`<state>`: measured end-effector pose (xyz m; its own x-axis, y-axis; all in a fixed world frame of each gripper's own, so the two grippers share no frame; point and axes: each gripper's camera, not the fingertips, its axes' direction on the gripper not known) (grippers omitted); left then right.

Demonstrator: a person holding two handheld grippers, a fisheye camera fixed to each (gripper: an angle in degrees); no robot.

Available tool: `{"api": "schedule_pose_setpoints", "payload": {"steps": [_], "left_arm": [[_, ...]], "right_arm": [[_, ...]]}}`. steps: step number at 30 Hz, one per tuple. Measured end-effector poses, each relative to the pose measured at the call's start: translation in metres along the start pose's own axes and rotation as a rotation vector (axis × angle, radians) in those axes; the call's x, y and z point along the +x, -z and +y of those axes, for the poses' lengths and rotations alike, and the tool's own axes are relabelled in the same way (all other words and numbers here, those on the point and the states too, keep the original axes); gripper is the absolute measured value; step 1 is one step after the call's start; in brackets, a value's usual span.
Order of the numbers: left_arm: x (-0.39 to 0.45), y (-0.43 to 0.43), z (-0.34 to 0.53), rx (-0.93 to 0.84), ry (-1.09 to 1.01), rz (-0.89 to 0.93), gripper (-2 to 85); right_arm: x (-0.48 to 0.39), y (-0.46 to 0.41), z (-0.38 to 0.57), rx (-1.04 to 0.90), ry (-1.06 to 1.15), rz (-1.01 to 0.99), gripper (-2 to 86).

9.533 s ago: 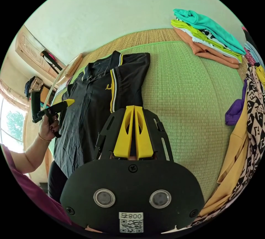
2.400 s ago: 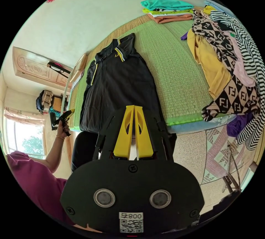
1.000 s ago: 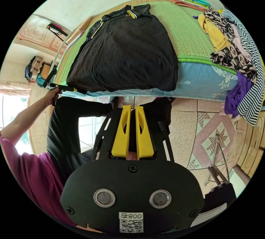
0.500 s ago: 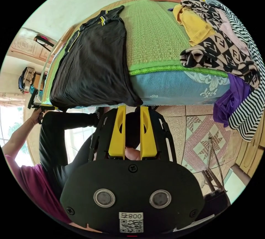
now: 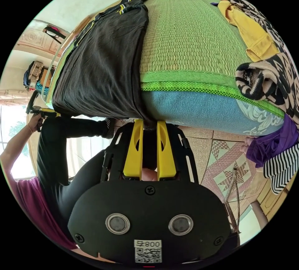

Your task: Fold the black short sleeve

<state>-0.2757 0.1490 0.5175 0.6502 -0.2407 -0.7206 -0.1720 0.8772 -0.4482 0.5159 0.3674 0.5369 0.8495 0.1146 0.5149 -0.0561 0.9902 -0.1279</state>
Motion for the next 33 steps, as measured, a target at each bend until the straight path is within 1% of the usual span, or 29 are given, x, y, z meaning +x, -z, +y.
{"api": "schedule_pose_setpoints", "payload": {"steps": [6, 12, 16, 23, 26, 30, 33], "left_arm": [[-0.005, 0.000, 0.034, 0.042, -0.030, 0.036, 0.5], [-0.016, 0.013, 0.087, 0.140, -0.087, 0.123, 0.3], [-0.029, 0.028, 0.131, 0.237, -0.105, 0.206, 0.2], [-0.054, 0.059, 0.215, 0.452, -0.139, 0.373, 0.1], [-0.064, 0.067, 0.255, 0.517, -0.152, 0.411, 0.1], [-0.081, 0.055, 0.293, 0.522, -0.109, 0.386, 0.3], [-0.100, 0.024, 0.304, 0.484, -0.038, 0.439, 0.5]], "right_arm": [[0.005, 0.015, 0.008, -0.016, 0.048, -0.057, 1.7], [0.007, 0.056, 0.026, -0.014, 0.134, -0.195, 0.8], [0.004, 0.091, 0.038, 0.008, 0.181, -0.260, 0.6], [0.003, 0.156, 0.065, 0.100, 0.214, -0.446, 0.5], [-0.003, 0.176, 0.082, 0.111, 0.240, -0.494, 0.4], [-0.002, 0.179, 0.110, 0.088, 0.212, -0.491, 0.3], [0.011, 0.165, 0.123, 0.069, 0.140, -0.532, 0.3]]}}
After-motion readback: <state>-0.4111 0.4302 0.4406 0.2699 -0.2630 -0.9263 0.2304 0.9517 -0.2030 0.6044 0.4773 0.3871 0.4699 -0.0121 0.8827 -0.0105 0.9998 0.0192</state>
